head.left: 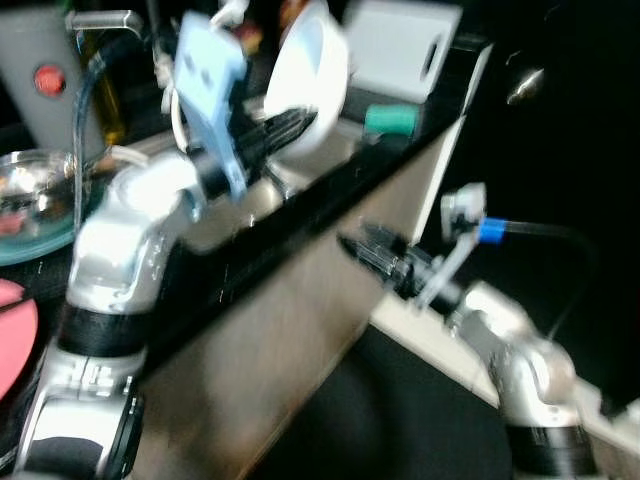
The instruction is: Kitchen organization
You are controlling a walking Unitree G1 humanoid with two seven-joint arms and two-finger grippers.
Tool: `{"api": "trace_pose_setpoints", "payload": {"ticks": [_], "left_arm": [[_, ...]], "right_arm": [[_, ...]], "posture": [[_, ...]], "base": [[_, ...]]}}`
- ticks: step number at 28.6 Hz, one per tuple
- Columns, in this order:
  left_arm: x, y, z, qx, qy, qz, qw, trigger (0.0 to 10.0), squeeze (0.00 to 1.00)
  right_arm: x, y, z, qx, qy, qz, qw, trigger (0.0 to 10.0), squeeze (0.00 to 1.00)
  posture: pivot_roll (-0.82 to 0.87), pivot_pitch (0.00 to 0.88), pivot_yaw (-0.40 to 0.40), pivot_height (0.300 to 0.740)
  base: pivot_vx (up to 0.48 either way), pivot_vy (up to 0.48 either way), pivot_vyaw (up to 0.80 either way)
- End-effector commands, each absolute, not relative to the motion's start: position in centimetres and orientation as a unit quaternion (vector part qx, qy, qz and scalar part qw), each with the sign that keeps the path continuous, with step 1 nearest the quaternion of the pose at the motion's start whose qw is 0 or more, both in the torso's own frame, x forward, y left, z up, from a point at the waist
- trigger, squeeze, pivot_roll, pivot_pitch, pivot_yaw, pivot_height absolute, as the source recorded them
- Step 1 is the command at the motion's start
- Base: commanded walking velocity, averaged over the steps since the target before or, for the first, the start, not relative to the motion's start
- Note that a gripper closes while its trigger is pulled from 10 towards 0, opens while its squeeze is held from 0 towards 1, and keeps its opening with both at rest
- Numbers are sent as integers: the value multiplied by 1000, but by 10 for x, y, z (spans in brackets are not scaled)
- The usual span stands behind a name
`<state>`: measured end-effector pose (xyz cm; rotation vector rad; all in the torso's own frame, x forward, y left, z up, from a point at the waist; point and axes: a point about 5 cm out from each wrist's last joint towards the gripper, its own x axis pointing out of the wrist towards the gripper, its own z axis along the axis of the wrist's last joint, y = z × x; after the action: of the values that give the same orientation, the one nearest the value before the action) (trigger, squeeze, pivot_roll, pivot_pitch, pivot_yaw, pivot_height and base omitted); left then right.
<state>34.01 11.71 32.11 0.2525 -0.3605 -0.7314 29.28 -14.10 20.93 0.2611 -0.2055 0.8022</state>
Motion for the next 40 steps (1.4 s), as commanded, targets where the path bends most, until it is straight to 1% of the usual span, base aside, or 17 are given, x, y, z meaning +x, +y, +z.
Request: {"api": "trace_pose_setpoints", "payload": {"ticks": [1,3,4,5,9,10,12,14,16,21,27,28,29,30,37,39,40], "left_arm": [[348,125,324,153,-178,-322,917,10000,0],[352,127,324,162,-177,-311,920,10000,0],[366,137,318,212,-154,-264,928,10000,0],[370,141,316,228,-147,-251,929,10000,0],[384,149,307,238,-117,-223,938,10000,0],[390,149,296,258,-93,-225,935,10000,0],[394,147,287,277,-78,-232,929,10000,0],[394,145,283,282,-74,-237,927,10000,0],[396,138,267,292,-54,-256,920,10000,0],[400,133,250,316,-37,-263,911,10000,0],[406,140,246,340,-29,-237,909,10000,0],[407,142,245,342,-27,-236,909,10000,588],[408,143,244,342,-25,-235,909,10000,961],[408,143,242,340,-22,-238,910,10000,1000],[408,141,233,322,-3,-260,910,10000,1000],[408,140,234,308,-9,-265,914,10000,1000],[406,139,239,283,-21,-273,919,10000,1000]], "right_arm": [[289,-139,212,124,-101,394,905,10000,0],[288,-139,212,123,-100,394,905,10000,0],[285,-137,211,120,-95,398,904,10000,0],[283,-137,211,119,-94,399,904,10000,0],[280,-134,211,116,-90,404,903,10000,0],[279,-132,212,109,-89,405,903,10000,0],[278,-130,212,104,-89,405,904,10000,0],[277,-129,213,102,-89,405,904,10000,0],[276,-124,215,96,-92,407,904,10000,0],[272,-118,218,96,-96,412,901,10000,0],[268,-116,220,98,-98,413,900,10000,0],[268,-116,221,98,-98,413,900,10000,0],[268,-116,221,98,-97,413,900,10000,0],[268,-116,221,99,-98,413,900,10000,0],[271,-112,222,98,-99,415,899,10000,0],[271,-112,222,98,-101,415,899,10000,0],[272,-111,223,99,-103,415,899,10000,0]], "posture": [[-8,0,46,740],[-8,0,46,740],[-17,0,49,740],[-17,0,49,740],[-23,0,51,740],[-26,0,57,740],[-30,0,62,740],[-31,0,63,740],[-39,0,69,740],[-48,0,74,740],[-51,0,76,740],[-51,0,76,740],[-51,0,74,740],[-47,0,71,740],[-44,0,75,740],[-41,0,76,740],[-38,0,75,740]], "base": [[0,0,0],[0,0,0],[0,0,0],[0,0,0],[0,0,0],[0,0,0],[0,0,0],[0,0,0],[0,0,0],[0,0,0],[0,0,0],[0,0,0],[0,0,0],[0,0,0],[0,0,0],[0,0,0],[0,0,0]]}}
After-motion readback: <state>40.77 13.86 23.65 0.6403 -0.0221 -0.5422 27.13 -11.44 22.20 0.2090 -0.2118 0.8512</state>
